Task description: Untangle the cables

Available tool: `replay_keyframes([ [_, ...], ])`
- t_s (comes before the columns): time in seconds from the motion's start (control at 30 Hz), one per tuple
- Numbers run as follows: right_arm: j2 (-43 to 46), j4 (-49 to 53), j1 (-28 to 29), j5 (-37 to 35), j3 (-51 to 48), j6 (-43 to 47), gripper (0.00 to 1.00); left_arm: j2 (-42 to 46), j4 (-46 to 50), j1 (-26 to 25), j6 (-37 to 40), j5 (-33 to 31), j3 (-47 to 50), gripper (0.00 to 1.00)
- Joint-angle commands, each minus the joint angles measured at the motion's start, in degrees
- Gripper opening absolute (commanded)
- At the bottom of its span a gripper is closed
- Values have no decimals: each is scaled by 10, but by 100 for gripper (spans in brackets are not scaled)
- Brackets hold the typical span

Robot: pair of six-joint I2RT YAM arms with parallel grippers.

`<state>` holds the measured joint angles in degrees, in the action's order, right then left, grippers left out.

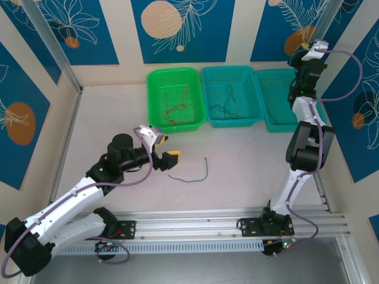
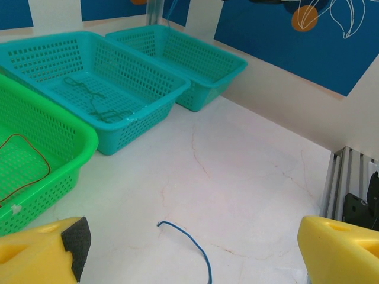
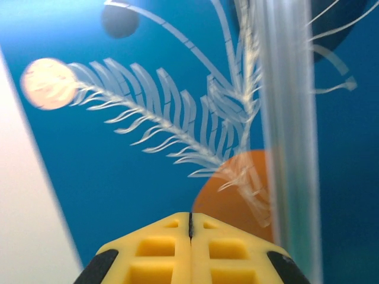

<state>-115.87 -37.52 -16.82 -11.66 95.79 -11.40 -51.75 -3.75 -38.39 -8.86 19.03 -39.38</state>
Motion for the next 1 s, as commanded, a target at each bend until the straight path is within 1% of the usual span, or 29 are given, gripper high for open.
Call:
replay_keyframes([
  [0.0,-35,40,-13,-54,47,68,0,-6,-6,-4,2,-7,-10,91],
  [0.1,-30,124,-5,-39,35,15,0,-23,-29,-4,-2,-8,-5,91],
  [0.17,-35,221,11,-35,35,-33,0,-40,-59,-4,-13,-6,2,91],
  [0.23,-56,383,30,-53,76,-95,5,-56,-85,-4,-28,-4,4,90],
  [0.3,-100,576,38,-58,157,-177,13,-63,-92,-4,-45,-5,-1,90],
  [0.33,-121,649,37,-56,193,-211,17,-62,-87,-4,-50,-5,-2,90],
  [0.37,-141,709,36,-55,226,-245,24,-55,-82,-4,-53,-5,-2,90],
  [0.4,-154,752,34,-54,245,-267,33,-44,-77,-5,-58,-10,1,90],
  [0.43,-158,776,31,-53,250,-284,46,-34,-75,-6,-62,-13,5,90],
  [0.47,-155,786,29,-46,249,-292,61,-18,-72,-6,-64,-17,12,90],
  [0.53,-143,804,28,-46,248,-293,77,9,-69,-8,-69,-26,27,90],
  [0.57,-132,811,28,-51,244,-290,96,24,-68,-8,-73,-33,36,90],
  [0.6,-120,811,29,-53,237,-281,100,38,-68,-8,-75,-40,45,90],
  [0.77,-87,821,26,-101,212,-249,100,81,-56,-7,-83,-59,70,90],
  [0.83,-81,833,21,-102,208,-243,96,87,-55,-8,-88,-57,75,90],
  [0.9,-55,804,15,-60,168,-233,90,94,-57,-7,-90,-56,80,90],
  [0.93,-36,784,12,-29,144,-232,88,94,-57,-8,-90,-57,82,90],
  [0.97,-11,741,9,27,107,-224,87,95,-56,-8,-90,-57,83,90],
])
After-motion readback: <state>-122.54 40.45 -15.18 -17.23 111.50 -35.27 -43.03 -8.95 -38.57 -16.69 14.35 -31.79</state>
